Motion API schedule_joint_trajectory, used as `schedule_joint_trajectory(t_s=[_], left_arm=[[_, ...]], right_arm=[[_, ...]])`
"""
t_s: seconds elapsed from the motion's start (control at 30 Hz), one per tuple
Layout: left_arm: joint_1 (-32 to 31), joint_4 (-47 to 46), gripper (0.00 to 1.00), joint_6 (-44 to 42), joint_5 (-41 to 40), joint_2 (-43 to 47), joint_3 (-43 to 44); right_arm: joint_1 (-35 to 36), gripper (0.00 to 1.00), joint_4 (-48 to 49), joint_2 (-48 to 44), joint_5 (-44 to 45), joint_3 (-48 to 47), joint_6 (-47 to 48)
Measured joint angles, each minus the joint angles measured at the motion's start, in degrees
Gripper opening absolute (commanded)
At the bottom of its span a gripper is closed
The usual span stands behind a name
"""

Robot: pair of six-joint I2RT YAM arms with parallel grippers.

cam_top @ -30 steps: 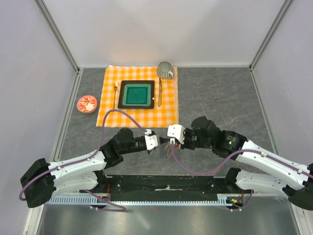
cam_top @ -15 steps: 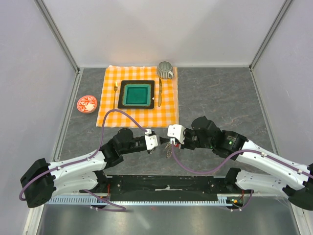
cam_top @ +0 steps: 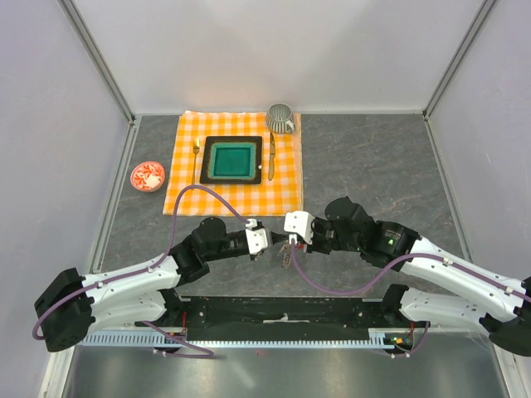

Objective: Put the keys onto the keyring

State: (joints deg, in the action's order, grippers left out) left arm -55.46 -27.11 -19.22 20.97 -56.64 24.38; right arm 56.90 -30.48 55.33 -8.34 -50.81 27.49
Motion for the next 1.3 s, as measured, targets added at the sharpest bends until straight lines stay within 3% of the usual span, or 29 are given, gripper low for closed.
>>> schedule_joint_trajectory(t_s=[1.3], left_arm=[[0.00,0.00,0.02,0.00,-0.09,0.02,0.00]], right_arm=[[0.00,0.00,0.07,-0.37,-0.66,0.00,-0.04]])
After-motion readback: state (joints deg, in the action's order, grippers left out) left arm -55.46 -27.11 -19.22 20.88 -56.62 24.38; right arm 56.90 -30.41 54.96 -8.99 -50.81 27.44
